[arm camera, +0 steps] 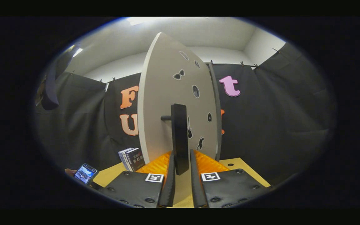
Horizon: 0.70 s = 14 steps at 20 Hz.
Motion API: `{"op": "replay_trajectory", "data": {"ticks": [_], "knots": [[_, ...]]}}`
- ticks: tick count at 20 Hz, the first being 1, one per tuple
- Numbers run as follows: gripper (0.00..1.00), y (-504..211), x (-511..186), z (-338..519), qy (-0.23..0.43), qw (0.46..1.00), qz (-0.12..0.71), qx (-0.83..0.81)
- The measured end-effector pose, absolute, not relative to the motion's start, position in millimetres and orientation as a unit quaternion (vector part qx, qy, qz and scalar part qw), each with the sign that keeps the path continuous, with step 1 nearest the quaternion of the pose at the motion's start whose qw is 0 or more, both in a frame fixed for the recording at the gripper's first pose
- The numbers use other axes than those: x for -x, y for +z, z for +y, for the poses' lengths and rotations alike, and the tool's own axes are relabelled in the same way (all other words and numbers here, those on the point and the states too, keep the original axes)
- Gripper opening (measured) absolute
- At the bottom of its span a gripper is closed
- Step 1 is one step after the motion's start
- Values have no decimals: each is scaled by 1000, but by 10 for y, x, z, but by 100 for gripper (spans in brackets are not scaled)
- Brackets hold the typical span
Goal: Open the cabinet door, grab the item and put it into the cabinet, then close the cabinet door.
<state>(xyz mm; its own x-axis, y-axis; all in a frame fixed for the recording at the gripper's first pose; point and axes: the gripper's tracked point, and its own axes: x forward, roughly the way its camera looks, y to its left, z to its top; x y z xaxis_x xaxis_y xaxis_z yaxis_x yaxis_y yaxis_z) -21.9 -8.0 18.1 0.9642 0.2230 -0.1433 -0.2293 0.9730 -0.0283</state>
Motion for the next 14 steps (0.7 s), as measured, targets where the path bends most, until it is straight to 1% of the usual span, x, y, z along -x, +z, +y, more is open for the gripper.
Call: {"op": "replay_trajectory", "data": {"ticks": [6,14], "knots": [[30,223,297,-368,98,992,74,17],[30,308,351,-856,28,997,63,38]]}}
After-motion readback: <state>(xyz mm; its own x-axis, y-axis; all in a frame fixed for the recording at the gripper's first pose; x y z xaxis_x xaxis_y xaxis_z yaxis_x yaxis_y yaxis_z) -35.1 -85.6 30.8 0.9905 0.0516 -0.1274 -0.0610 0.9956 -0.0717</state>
